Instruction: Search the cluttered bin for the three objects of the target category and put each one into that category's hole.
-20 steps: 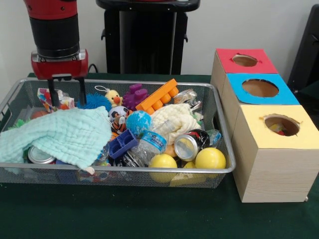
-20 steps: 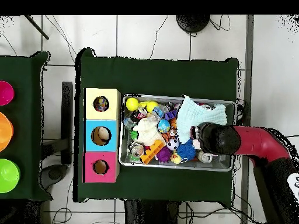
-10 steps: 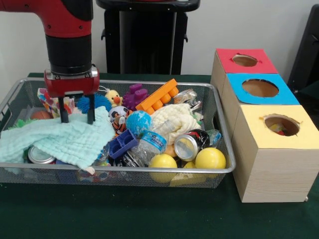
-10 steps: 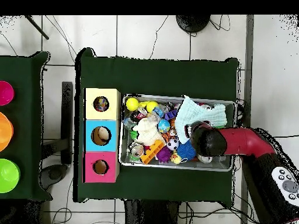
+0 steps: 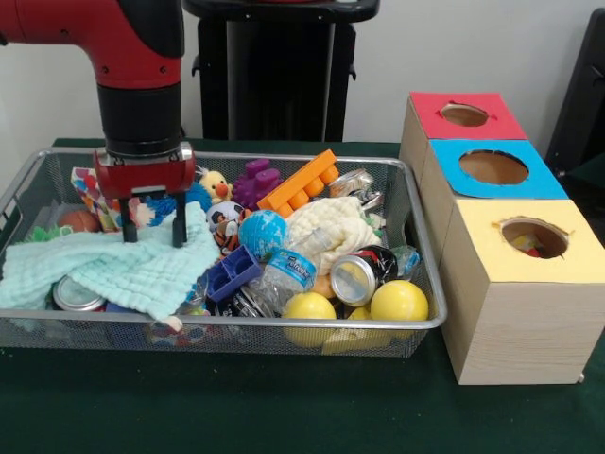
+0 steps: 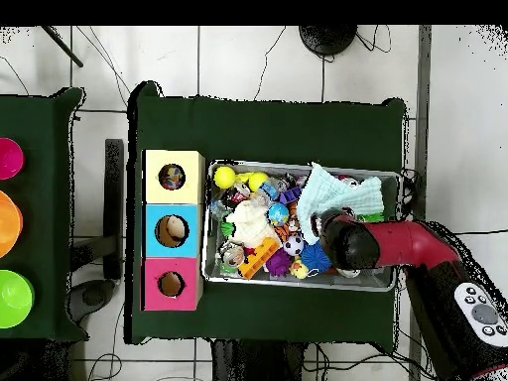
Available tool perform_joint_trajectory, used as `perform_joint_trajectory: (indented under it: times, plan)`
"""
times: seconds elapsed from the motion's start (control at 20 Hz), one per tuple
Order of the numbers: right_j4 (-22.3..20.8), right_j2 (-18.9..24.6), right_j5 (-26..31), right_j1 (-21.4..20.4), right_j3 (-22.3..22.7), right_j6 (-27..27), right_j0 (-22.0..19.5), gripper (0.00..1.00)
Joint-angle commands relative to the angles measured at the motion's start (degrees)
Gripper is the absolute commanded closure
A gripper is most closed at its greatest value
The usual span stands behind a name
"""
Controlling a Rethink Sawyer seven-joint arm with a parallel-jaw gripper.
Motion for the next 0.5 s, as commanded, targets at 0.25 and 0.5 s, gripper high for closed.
perform_joint_trajectory:
  times: [0.25, 0.5]
  plan:
    - [9.03, 5.62, 14.99, -14.47, 8.48, -11.55, -6.54, 0.00]
    - [11.92, 7.36, 20.39, -18.41, 8.20, -13.46, -7.39, 0.00]
